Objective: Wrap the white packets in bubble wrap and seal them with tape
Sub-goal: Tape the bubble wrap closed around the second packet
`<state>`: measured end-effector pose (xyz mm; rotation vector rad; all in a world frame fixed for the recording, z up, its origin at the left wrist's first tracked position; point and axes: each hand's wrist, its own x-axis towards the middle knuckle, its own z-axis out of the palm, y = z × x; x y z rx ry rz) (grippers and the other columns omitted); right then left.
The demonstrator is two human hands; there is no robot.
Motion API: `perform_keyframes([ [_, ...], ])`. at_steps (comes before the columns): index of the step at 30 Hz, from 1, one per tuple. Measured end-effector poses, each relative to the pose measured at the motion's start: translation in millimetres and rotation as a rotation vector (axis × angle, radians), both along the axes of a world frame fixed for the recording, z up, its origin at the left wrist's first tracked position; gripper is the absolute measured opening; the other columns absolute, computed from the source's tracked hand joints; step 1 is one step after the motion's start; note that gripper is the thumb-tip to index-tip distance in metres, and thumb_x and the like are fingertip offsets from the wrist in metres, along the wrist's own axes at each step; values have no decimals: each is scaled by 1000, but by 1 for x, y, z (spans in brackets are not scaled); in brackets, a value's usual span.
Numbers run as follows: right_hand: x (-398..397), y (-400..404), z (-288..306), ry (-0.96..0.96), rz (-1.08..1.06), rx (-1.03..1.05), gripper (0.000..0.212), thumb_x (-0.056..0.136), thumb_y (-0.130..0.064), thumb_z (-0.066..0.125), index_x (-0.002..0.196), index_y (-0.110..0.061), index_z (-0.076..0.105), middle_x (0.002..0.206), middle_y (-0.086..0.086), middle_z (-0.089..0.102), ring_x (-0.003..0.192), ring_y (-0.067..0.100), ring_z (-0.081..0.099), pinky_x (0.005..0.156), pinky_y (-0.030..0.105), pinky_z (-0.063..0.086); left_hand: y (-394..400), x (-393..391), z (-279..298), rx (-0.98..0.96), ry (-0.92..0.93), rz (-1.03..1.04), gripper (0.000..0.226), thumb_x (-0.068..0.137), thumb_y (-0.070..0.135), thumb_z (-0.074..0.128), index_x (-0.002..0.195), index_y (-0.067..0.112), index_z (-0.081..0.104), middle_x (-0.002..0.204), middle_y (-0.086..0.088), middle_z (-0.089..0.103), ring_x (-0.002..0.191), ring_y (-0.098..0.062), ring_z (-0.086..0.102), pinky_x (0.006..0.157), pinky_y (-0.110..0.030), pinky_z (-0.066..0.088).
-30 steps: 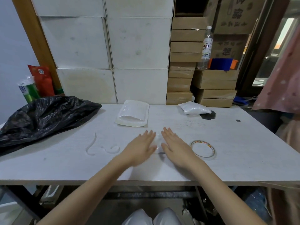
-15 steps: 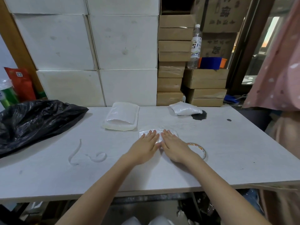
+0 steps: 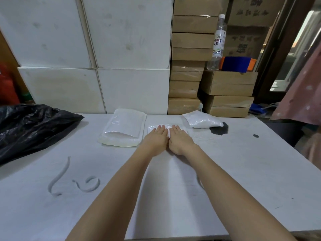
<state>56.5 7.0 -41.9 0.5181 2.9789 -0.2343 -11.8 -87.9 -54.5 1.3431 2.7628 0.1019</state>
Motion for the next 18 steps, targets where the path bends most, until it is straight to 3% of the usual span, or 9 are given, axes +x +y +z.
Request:
perform_keyframes([
  [8,-41,19,6,-21,-18,40,55,99,-21,20,150,-4,7,159,12,-1,148,22,-4,120,36,0,23,-36,4,19,10,-4,50,102,18,19,149,3,12,158,-15,6,147,-26,6,119,-35,8],
  [13,-55,19,13,-71,-43,15,56,97,-18,29,149,-3,14,158,16,7,147,25,6,120,37,11,28,-45,3,111,-63,12,49,100,20,28,148,8,20,158,-10,13,146,-21,14,117,-34,19],
  [16,-56,14,17,43,-118,-9,48,96,-19,32,141,-3,30,150,13,31,141,25,23,115,36,22,21,-43,7,237,-172,34,44,97,16,35,138,3,33,157,-13,11,141,-27,25,112,-40,29],
  [18,-57,8,23,208,-205,11,48,96,-19,31,141,-4,32,151,9,30,144,23,18,117,35,19,14,-40,14,347,-198,6,44,95,7,37,137,-3,31,157,-16,4,141,-30,24,112,-38,26],
])
